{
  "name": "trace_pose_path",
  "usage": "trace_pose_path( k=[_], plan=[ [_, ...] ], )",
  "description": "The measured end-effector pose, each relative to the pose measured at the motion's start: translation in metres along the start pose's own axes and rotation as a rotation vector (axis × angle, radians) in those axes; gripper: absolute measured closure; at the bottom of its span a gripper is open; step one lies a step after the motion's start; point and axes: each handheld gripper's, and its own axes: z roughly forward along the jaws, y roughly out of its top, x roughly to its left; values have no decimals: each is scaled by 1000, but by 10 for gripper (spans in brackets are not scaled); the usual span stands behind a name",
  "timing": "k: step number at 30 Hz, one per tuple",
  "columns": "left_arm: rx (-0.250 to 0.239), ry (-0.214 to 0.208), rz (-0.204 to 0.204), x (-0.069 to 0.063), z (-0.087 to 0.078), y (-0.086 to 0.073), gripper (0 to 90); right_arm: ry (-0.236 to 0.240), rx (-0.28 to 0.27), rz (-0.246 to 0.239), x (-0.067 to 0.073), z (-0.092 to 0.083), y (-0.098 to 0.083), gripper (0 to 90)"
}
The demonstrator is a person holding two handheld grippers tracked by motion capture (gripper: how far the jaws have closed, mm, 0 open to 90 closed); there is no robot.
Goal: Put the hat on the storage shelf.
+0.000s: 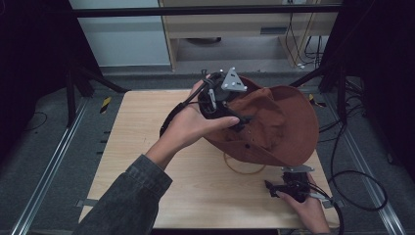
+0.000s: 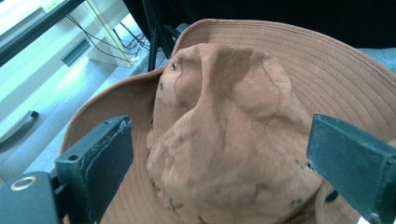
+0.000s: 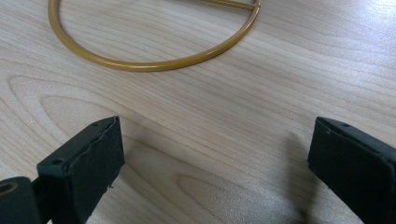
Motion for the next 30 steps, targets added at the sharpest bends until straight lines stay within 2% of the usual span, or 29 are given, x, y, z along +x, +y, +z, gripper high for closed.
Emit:
trace_pose_path(
  k=[9,15,19,26,30],
  plan=[
    [-14,26,-9,6,-21,-15,41,3,-2,-3,0,0,0,38],
    [-29,49,-25,14,-37,-29,38,3,-2,-3,0,0,0,38],
    [-53,68,-66,22,-48,-44,38,2,0,-7,0,0,0,38],
    [-53,113,-77,26,-74,-67,37,2,-1,-8,0,0,0,38],
    [-60,142,-102,31,-82,-87,36,2,-1,-8,0,0,0,38]
  ],
)
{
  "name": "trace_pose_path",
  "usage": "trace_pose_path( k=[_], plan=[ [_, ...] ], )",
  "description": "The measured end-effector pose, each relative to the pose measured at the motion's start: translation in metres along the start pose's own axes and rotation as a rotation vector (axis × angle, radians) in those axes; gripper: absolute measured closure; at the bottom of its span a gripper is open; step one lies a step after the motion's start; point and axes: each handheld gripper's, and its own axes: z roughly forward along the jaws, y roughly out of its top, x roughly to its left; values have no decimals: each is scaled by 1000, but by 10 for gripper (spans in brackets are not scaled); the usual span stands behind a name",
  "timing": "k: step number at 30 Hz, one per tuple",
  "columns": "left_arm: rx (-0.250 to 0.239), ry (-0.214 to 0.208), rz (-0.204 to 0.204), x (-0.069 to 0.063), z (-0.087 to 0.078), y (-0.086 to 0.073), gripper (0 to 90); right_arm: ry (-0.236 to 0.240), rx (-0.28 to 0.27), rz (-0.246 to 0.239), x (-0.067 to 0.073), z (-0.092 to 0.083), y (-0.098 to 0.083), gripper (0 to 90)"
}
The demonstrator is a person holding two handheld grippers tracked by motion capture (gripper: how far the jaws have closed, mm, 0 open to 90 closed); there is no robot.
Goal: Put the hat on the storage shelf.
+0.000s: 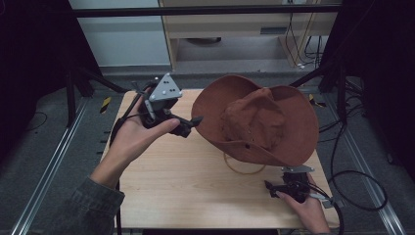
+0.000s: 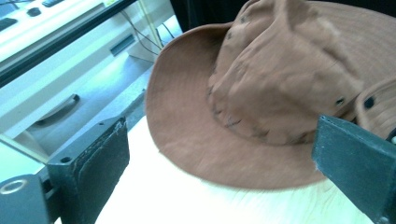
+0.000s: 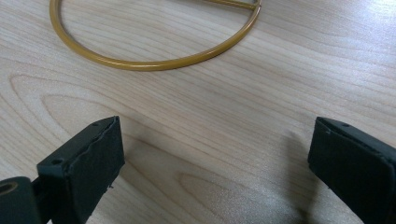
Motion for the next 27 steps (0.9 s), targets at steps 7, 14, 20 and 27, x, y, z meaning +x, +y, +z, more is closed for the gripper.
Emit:
trace_pose_path(
  k=[7,14,20,27],
  plan=[
    [-5,29,-47,10,-16,-37,36,2,-1,-1,0,0,0,38],
    [40,37,-72,13,-16,-72,32,1,-1,-2,0,0,0,38],
    [118,46,-93,16,-4,-104,31,2,-2,0,0,0,0,38],
    [173,49,-137,10,14,-134,40,1,-1,-2,0,0,0,38]
  ],
)
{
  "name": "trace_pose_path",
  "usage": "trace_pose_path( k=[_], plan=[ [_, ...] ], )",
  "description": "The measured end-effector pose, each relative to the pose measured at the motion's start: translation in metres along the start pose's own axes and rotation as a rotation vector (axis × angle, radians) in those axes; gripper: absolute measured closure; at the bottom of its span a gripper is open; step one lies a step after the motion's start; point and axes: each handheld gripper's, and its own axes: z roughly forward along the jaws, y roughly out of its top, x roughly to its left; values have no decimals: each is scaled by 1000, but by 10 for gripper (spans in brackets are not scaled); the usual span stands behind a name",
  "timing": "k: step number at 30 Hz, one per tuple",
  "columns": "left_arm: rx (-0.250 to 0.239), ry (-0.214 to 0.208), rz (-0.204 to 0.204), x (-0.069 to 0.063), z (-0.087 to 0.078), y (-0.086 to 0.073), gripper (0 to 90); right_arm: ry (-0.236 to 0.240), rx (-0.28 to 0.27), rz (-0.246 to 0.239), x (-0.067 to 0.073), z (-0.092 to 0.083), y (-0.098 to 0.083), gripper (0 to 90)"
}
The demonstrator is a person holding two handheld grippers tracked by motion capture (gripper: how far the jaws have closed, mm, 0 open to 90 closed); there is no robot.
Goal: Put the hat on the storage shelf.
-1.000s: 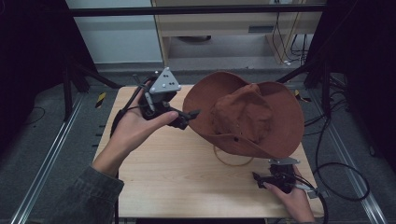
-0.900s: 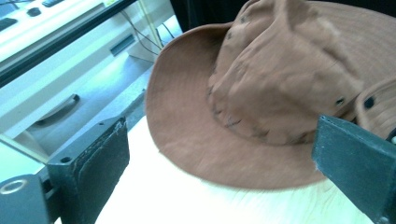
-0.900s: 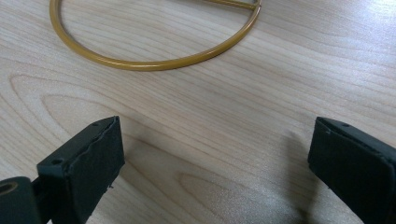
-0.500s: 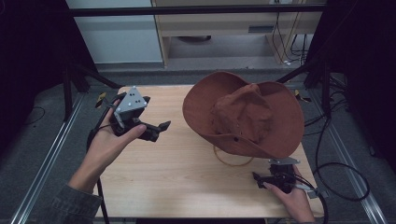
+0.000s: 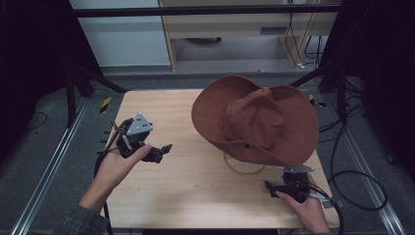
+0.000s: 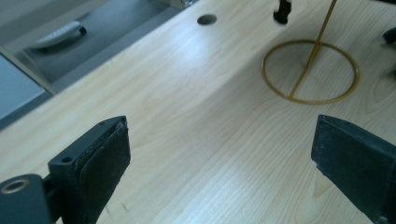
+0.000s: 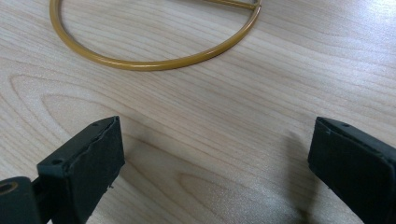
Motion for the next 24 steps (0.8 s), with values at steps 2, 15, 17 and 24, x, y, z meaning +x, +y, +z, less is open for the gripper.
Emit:
trace_pose_path(
  k=[2,15,17,24],
  plan=[
    [11,-7,-22,-1,8,-10,40,0,0,0,0,0,0,38],
    [127,-4,-133,0,50,-85,46,0,0,0,0,0,0,38],
    [137,3,-159,2,52,-96,45,1,-1,1,0,0,0,38],
    [176,45,-212,10,58,-128,46,0,0,0,0,0,0,38]
  ],
)
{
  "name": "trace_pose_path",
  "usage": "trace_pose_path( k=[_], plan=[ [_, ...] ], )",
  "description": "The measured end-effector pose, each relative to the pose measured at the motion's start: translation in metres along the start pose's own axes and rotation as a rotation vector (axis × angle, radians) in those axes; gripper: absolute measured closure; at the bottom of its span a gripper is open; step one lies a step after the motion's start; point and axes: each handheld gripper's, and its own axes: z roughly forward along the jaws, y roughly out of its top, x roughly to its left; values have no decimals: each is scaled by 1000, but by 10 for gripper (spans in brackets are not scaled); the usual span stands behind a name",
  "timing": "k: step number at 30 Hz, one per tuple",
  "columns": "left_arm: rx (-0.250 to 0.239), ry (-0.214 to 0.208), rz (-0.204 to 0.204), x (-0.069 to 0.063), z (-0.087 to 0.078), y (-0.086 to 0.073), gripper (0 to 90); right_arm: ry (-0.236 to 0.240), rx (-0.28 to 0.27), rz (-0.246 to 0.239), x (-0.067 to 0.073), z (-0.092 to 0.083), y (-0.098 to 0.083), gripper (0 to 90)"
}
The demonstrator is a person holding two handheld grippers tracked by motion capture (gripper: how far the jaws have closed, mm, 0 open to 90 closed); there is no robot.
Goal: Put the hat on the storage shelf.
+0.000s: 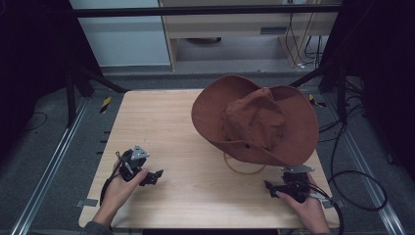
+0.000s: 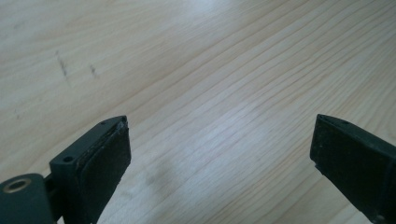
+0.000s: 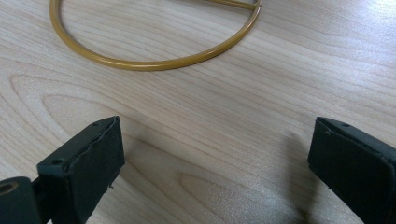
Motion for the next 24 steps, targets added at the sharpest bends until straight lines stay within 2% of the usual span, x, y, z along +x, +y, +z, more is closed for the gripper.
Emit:
trace_pose_path(
  k=[6,12,17,24],
  plan=[
    [-1,13,-52,6,6,-16,46,0,0,0,0,0,0,38],
    [8,18,-61,4,16,-25,45,0,0,0,0,0,0,38],
    [-51,23,-53,2,16,-34,12,0,0,0,0,0,0,37],
    [-48,-11,-26,7,16,-35,0,2,-1,0,0,0,0,37]
  ],
)
